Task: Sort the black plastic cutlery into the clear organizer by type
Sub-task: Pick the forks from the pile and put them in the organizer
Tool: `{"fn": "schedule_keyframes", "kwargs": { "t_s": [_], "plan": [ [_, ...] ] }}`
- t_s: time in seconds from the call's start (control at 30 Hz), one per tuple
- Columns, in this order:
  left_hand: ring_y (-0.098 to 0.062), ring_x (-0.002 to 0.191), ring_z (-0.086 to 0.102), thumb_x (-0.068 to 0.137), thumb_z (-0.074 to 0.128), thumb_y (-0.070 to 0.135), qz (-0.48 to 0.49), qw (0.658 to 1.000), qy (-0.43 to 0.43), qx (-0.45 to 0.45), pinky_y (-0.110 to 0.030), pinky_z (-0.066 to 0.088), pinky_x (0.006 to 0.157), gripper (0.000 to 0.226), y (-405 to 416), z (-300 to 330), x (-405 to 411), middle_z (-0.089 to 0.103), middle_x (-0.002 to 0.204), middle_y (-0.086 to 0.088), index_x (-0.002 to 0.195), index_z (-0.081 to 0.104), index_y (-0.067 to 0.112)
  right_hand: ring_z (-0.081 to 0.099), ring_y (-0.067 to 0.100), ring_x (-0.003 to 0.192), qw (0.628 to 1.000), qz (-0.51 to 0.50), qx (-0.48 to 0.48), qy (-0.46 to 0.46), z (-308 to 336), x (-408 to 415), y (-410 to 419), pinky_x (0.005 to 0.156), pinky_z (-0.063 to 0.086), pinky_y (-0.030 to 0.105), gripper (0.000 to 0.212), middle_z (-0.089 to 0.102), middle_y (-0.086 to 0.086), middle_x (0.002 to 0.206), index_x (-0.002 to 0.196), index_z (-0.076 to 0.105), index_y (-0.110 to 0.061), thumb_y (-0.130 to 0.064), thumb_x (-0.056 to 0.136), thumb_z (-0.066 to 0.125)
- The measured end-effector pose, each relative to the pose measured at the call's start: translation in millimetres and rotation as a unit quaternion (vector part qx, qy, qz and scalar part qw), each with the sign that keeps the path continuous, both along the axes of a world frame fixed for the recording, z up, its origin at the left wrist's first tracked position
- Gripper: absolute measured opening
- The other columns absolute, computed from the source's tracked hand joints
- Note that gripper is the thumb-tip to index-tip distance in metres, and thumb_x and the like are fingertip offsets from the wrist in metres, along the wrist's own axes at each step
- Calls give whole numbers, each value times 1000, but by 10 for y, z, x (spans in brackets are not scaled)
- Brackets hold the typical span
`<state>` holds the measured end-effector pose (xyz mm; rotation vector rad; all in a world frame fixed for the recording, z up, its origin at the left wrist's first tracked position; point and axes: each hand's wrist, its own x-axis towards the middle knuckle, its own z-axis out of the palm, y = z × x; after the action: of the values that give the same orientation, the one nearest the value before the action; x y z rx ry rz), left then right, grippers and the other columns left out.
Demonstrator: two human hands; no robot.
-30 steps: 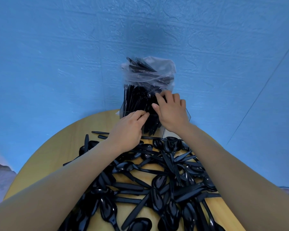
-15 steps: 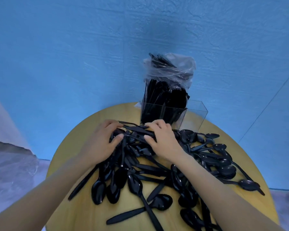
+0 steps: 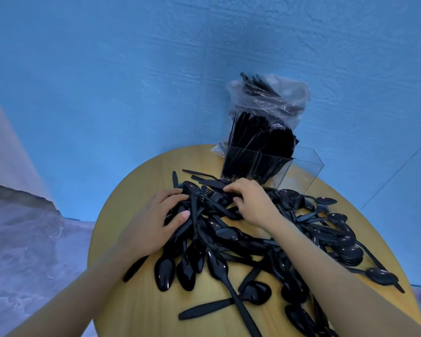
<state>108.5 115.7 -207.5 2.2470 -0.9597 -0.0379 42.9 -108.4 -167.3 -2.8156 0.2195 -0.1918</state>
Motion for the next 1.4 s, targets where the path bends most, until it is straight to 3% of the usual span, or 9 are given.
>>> {"fn": "schedule_keyframes", "kwargs": {
  "t_s": [0.13, 0.4, 0.6, 0.73, 0.83, 0.9, 1.07, 1.17, 1.4],
  "plan": [
    [-1, 132, 30, 87, 33, 57, 1, 1000, -3, 3, -24, 31, 106, 56, 2, -5, -5, 33, 143, 20, 136, 44, 32, 33, 23, 123, 994, 38, -63, 78, -40, 154, -37, 106, 30, 33, 47, 40, -1, 137, 135, 48, -24, -2, 93, 46],
    [-1, 132, 30, 92, 35, 52, -1, 1000, -25, 17, -22, 31, 102, 50, -20, -24, -6, 31, 144, 21, 137, 43, 31, 38, 18, 116, 997, 43, -66, -2, -15, 2, -215, 101, 32, 31, 33, 48, -3, 123, 123, 59, -25, -17, 91, 59],
    [-3, 132, 33, 93, 36, 51, 5, 999, -27, 16, -24, 32, 103, 50, -25, -35, -4, 32, 144, 18, 137, 43, 30, 53, 18, 102, 999, 39, -25, 3, 190, -89, -337, 91, 44, 36, 29, 57, -4, 109, 120, 64, -22, -17, 92, 58],
    [-5, 132, 33, 94, 35, 50, 4, 999, -27, 20, -25, 33, 104, 50, -21, -25, -7, 32, 145, 16, 138, 43, 28, 60, 15, 96, 999, 31, -11, -16, 264, -111, -323, 83, 46, 24, 28, 65, -2, 105, 120, 63, -18, -14, 94, 55],
    [-6, 132, 33, 94, 34, 51, -2, 999, -30, 27, -27, 33, 106, 51, -21, -22, -12, 32, 145, 15, 138, 43, 28, 64, 10, 77, 999, 12, 22, -33, 319, -152, -351, 64, 44, 18, 6, 68, -2, 85, 99, 57, -18, -15, 93, 56],
    [-6, 132, 34, 94, 35, 49, -6, 999, -33, 27, -26, 32, 106, 50, -24, -17, -15, 32, 145, 15, 138, 43, 27, 62, 1, 66, 997, 10, 46, -53, 374, -185, -368, 60, 42, 15, 11, 66, -4, 72, 85, 53, -18, -12, 92, 58],
    [-8, 128, 39, 93, 31, 54, 2, 1000, -10, -19, -22, 30, 102, 54, -39, -22, 22, 40, 138, 11, 134, 48, 24, 66, 9, 72, 972, -26, 135, -192, 555, -294, -412, 76, 53, 29, 10, 66, -7, 75, 84, 64, -17, -9, 89, 63],
    [-14, 121, 45, 91, 24, 60, 40, 995, -64, -71, -28, 34, 97, 62, -117, 13, 24, 48, 128, 4, 128, 55, 20, 63, 7, 71, 955, -16, 149, -258, 649, -339, -358, 77, 54, 29, 14, 64, -10, 81, 86, 64, -21, -7, 88, 62],
    [-3, 108, 47, 95, 31, 50, -50, 987, -33, -150, -18, 35, 92, 52, -580, 451, -256, 46, 120, 8, 135, 43, 20, 63, 14, 73, 947, 62, 169, -267, 784, -270, 20, 72, 53, 28, 16, 63, -12, 82, 87, 65, -23, -8, 86, 65]
  ]
}}
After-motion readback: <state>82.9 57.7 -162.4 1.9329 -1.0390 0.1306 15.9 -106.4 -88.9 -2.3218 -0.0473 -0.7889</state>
